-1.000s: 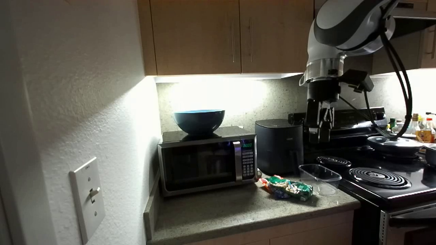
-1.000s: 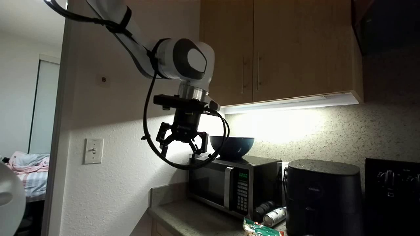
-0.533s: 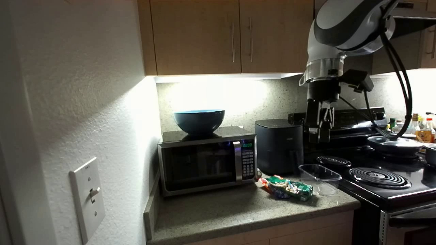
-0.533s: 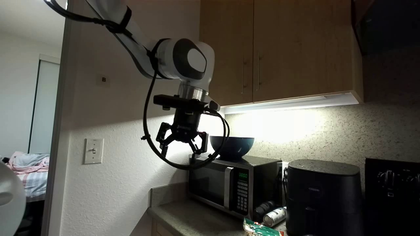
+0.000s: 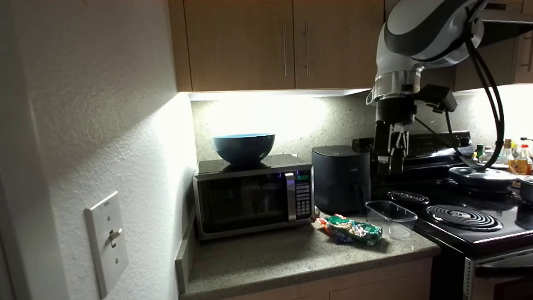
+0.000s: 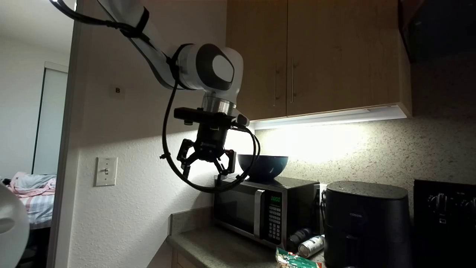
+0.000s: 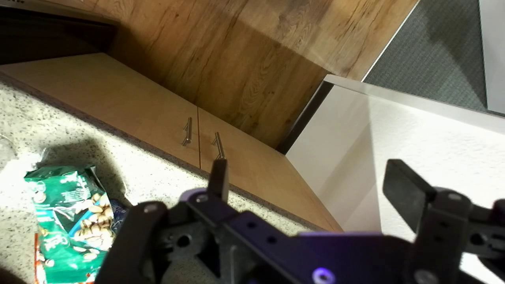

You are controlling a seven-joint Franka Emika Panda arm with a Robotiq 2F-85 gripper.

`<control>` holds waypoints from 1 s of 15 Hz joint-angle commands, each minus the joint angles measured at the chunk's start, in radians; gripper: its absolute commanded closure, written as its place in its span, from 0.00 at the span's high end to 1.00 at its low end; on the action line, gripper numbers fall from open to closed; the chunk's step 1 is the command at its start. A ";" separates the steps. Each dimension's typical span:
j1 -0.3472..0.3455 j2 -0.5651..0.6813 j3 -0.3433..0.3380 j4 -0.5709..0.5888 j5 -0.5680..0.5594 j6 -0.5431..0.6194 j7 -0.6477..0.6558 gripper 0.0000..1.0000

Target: Open the microwave door

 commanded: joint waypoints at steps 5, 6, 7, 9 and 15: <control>-0.019 0.072 0.048 -0.002 0.017 0.234 0.063 1.00; -0.022 0.090 0.062 0.001 -0.003 0.325 0.085 1.00; -0.023 0.114 0.072 0.001 -0.006 0.409 0.109 1.00; -0.029 0.160 0.087 -0.004 -0.021 0.496 0.155 1.00; -0.022 0.167 0.084 0.000 -0.002 0.477 0.131 1.00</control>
